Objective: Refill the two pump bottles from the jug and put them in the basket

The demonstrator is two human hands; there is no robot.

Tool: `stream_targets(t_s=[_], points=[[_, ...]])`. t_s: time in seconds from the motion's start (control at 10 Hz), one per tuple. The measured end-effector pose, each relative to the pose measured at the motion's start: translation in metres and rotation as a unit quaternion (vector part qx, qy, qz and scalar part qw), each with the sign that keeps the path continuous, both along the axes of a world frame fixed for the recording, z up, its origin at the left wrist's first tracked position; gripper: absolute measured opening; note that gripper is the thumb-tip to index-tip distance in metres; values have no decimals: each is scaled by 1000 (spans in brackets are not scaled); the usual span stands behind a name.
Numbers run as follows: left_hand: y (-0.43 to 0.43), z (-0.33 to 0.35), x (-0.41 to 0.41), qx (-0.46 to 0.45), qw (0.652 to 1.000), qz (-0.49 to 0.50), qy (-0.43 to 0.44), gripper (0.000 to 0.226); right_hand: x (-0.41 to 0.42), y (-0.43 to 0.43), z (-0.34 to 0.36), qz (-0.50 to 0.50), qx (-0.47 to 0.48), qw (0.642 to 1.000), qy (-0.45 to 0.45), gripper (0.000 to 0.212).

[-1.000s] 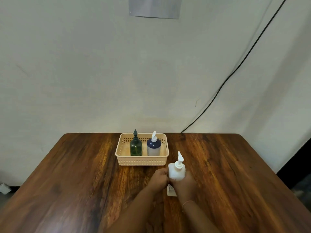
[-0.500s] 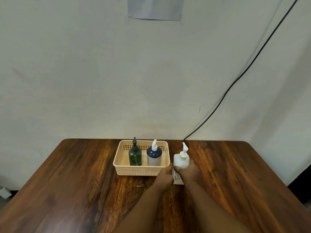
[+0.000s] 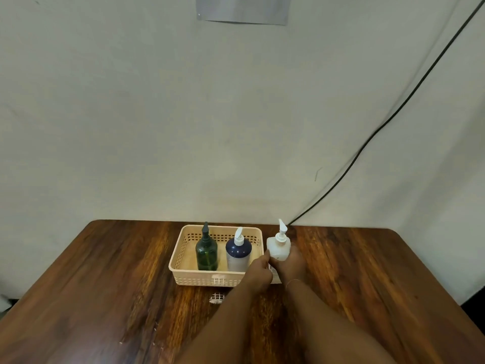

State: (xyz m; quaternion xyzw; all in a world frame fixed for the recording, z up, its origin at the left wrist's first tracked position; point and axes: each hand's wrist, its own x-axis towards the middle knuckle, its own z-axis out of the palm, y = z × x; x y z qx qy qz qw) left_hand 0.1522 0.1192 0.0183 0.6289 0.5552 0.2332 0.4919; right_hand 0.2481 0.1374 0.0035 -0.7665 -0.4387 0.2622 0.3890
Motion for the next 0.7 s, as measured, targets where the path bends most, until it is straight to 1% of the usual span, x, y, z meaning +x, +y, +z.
stream_targets(t_s=[0.1, 0.2, 0.3, 0.4, 0.5, 0.6, 0.7], points=[[2, -2, 4, -2, 1000, -1, -1, 58, -3, 5, -2, -13, -3, 1000, 4, 64], [3, -3, 6, -3, 1000, -7, 2, 60, -3, 7, -1, -40, -3, 999, 13, 67], [3, -1, 7, -7, 1000, -13, 3, 62, 4, 7, -3, -13, -19, 1000, 7, 72], [0, -2, 6, -3, 1000, -12, -1, 59, 8, 2, -7, 1, -24, 1000, 1, 76], [-9, -3, 1, -9, 1000, 3, -21, 59, 8, -12, -12, 12, -47, 997, -56, 94], [-24, -11, -7, -2, 1000, 12, -13, 58, 8, -32, -27, 22, -36, 992, -118, 107], [-41, -18, -15, -22, 999, 41, 4, 65, 1, -53, -39, 48, -43, 977, -201, 103]])
